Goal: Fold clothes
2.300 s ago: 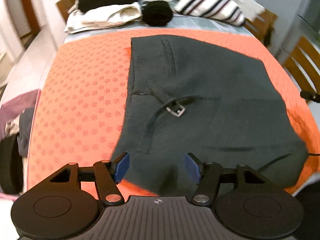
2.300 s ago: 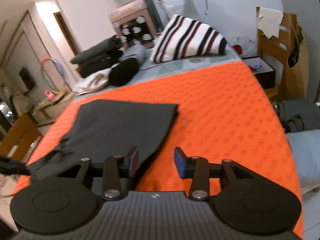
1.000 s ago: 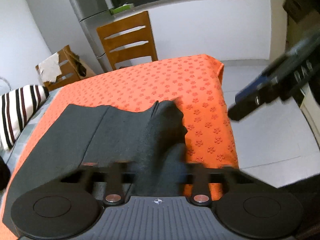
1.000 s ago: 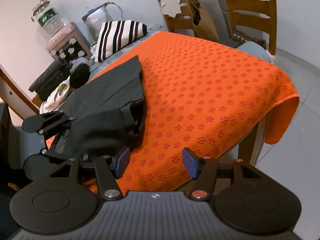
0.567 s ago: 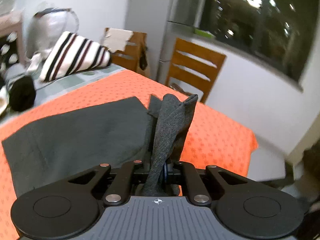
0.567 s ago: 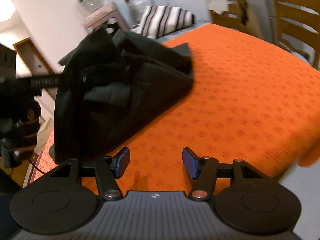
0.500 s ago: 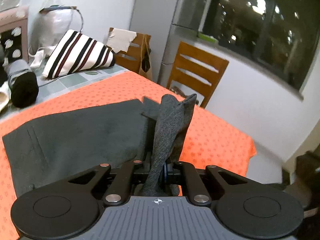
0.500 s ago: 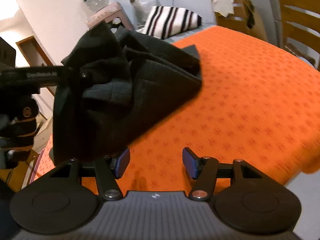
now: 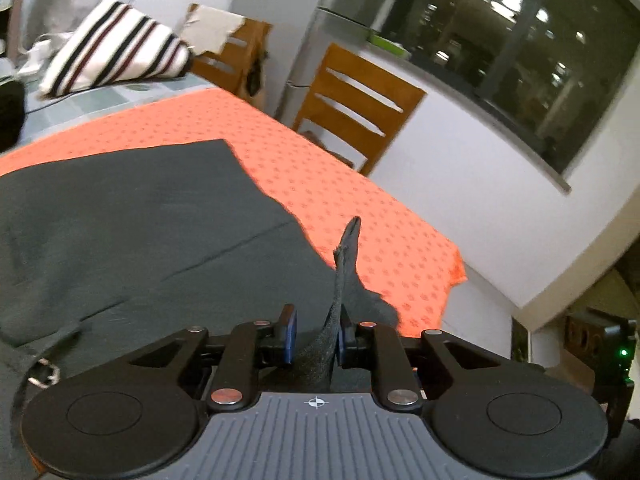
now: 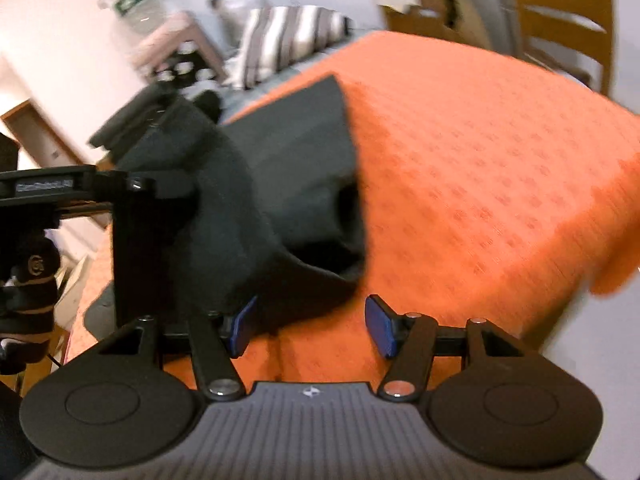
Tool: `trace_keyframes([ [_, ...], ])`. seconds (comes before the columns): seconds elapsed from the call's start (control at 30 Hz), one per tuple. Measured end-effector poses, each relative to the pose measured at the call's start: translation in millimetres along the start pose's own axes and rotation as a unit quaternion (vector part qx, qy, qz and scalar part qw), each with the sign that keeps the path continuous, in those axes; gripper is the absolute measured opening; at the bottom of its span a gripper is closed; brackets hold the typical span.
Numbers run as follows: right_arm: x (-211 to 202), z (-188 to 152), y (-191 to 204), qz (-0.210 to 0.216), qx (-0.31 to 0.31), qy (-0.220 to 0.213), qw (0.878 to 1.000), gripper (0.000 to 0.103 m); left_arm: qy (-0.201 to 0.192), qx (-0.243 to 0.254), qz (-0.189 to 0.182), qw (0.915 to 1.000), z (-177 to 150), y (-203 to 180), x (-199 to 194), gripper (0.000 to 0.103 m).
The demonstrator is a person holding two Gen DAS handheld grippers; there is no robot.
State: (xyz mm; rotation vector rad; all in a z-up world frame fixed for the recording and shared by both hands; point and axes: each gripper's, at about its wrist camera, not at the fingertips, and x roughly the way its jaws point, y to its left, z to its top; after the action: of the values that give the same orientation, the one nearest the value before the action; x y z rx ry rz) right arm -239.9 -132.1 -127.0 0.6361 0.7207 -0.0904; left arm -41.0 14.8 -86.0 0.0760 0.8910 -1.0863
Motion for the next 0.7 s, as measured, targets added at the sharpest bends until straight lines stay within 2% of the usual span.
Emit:
trace_keyframes([
  [0.17, -8, -11, 2, 0.004, -0.004, -0.017, 1.000, 0.065, 0.000, 0.038, -0.023, 0.9990, 5, -19, 7, 0.024],
  [0.33, -10, -3, 17, 0.016, -0.050, -0.039, 0.998, 0.066, -0.009, 0.055, -0.035, 0.9978, 16, -32, 13, 0.039],
  [0.4, -13, 0, 17, 0.013, -0.061, -0.041, 0.997, 0.068, -0.023, 0.048, -0.033, 0.9981, 21, -32, 7, 0.044],
  [0.57, -15, 6, 13, 0.021, -0.060, -0.034, 0.997, 0.067, -0.046, 0.030, 0.006, 0.9985, 21, -12, -25, 0.046],
  [0.63, -10, 10, 11, 0.030, -0.045, -0.025, 0.998, 0.058, -0.041, 0.030, 0.030, 0.9983, 11, 0, -38, 0.046],
  [0.67, -11, 8, 9, 0.037, -0.036, -0.021, 0.998, 0.047, -0.036, 0.031, 0.044, 0.9979, 4, 7, -44, 0.047],
  [0.7, -10, 9, 7, 0.043, -0.026, -0.015, 0.999, 0.044, -0.031, 0.032, 0.059, 0.9973, -3, 13, -50, 0.047],
])
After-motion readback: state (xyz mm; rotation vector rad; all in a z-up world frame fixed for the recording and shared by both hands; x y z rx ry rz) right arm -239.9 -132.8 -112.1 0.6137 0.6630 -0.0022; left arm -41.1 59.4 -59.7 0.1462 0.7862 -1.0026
